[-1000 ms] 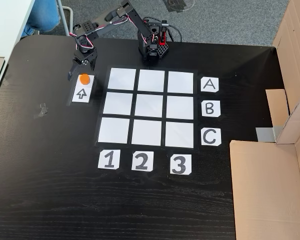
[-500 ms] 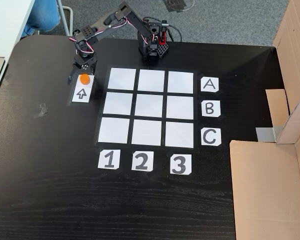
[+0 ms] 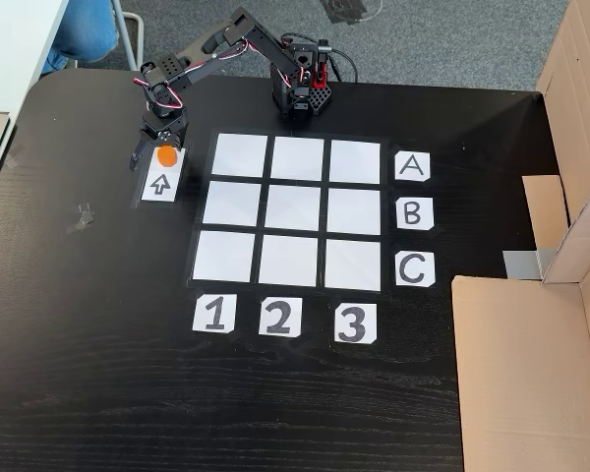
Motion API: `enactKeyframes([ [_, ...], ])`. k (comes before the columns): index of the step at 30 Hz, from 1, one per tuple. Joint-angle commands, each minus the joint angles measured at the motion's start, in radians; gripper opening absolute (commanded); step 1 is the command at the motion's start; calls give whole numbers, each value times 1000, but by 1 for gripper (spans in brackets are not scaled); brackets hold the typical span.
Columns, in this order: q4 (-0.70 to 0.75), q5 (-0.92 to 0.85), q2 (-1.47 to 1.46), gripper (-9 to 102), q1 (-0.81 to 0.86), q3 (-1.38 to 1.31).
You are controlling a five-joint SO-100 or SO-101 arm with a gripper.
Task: Pick up the round, orange token and place it in the grid on square B3.
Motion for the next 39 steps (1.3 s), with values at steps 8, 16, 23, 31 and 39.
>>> enactKeyframes([
  [8, -12, -48, 2, -1, -14, -26],
  [16, -15, -52, 29, -1, 0, -23],
  [23, -15, -101, 245, -1, -20, 26],
  [31, -8, -149, 669, -1, -199, 307],
  [39, 100, -127, 1055, -1, -598, 506],
])
